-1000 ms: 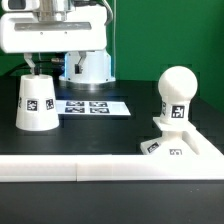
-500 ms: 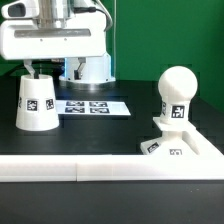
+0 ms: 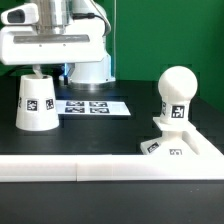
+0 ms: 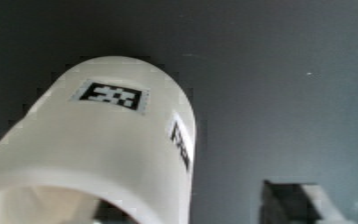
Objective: Assemble lamp
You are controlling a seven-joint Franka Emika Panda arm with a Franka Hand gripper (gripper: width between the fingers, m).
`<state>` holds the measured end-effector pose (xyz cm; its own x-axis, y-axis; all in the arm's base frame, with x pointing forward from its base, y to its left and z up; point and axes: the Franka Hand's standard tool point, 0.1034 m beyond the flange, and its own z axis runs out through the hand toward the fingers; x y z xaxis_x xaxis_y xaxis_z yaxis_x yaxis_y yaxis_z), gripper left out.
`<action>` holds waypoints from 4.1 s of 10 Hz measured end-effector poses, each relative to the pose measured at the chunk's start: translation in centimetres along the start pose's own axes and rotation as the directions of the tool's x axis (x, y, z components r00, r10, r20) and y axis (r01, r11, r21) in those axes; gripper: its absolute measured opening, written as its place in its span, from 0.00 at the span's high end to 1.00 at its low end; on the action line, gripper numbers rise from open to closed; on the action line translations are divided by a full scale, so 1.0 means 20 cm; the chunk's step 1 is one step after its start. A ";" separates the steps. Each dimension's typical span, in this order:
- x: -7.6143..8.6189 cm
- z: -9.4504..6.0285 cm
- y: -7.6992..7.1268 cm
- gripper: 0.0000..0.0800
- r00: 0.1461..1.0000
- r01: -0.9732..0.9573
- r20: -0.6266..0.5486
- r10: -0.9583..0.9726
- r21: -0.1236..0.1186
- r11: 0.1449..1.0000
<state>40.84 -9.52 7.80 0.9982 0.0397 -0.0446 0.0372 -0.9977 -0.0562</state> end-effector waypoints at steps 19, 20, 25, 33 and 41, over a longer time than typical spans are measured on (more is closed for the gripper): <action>0.64 -0.48 -0.52 0.94 0.966 -0.255 -0.010 0.257 0.073 0.964; 0.63 -0.47 -0.51 0.94 0.966 -0.256 -0.005 0.257 0.072 0.964; 0.67 -0.55 -0.63 0.94 0.954 -0.301 0.020 0.300 0.099 0.949; 0.90 -0.80 -1.01 0.94 0.932 -0.364 0.052 0.360 0.111 0.925; 1.03 -0.57 -1.08 0.94 0.937 -0.350 0.020 0.350 0.102 0.931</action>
Offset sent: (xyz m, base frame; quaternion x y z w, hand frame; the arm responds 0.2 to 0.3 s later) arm 0.0000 0.0000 0.0000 0.0000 0.0000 0.0000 1.0000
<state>61.22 12.21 19.38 0.9469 -0.3108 -0.0816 -0.3196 -0.9373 -0.1389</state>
